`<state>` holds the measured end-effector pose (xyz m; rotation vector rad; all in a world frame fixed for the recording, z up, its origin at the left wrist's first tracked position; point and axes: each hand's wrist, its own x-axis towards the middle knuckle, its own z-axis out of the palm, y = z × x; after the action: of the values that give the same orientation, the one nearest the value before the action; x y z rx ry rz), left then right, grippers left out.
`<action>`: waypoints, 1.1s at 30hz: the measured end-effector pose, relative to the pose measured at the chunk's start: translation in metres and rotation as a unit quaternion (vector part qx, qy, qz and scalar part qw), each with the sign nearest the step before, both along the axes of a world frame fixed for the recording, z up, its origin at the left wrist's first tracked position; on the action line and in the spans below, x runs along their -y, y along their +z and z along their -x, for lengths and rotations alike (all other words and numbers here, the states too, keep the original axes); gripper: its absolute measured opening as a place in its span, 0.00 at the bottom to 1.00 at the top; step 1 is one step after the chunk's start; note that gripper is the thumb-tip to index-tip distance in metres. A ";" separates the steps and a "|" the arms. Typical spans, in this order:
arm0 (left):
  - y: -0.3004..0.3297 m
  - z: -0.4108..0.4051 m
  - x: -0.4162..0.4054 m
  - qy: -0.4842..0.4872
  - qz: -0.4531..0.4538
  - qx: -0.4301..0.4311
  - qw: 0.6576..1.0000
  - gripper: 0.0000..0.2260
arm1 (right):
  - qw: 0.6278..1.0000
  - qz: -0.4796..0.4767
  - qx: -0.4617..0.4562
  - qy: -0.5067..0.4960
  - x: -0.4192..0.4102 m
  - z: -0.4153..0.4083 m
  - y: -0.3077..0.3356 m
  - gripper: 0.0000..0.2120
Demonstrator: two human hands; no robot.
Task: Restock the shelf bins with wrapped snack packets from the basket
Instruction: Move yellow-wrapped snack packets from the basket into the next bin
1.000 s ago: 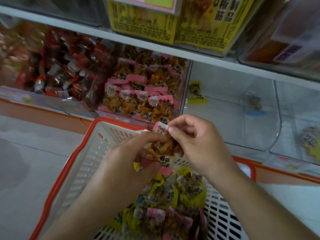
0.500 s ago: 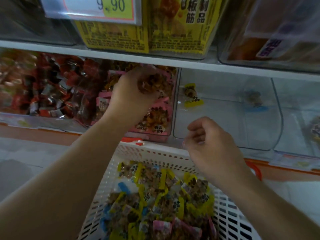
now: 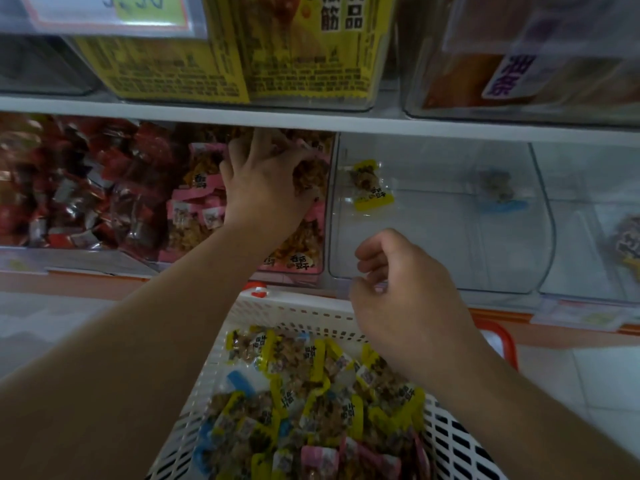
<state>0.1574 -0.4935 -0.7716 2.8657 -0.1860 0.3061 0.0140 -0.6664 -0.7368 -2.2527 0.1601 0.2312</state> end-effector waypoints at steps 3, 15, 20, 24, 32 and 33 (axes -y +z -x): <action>0.000 0.003 0.002 -0.005 0.019 -0.011 1.000 0.21 | 1.000 0.008 -0.002 0.006 0.000 0.001 -0.001 0.14; 0.024 0.035 -0.023 -0.042 0.090 0.018 0.995 0.18 | 1.000 0.012 0.015 0.007 -0.001 0.000 -0.001 0.11; 0.038 0.119 -0.061 -0.008 0.126 -0.032 0.991 0.18 | 0.999 0.014 -0.004 0.048 0.000 0.009 0.001 0.09; 0.025 0.186 -0.107 0.070 0.118 -0.077 0.988 0.21 | 0.968 0.088 -0.127 0.199 -0.005 0.030 -0.016 0.09; 0.020 0.262 -0.138 0.195 0.136 -0.281 0.930 0.39 | 0.758 0.403 -0.290 0.423 0.005 0.111 -0.087 0.04; 0.019 0.266 -0.136 0.190 0.133 -0.290 0.928 0.42 | 0.741 0.422 -0.294 0.433 0.011 0.119 -0.092 0.03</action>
<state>-0.1084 -0.3570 -0.7527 2.5622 0.4858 -0.4244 -0.1050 -0.6773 -0.8284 -2.8894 -0.6137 1.6701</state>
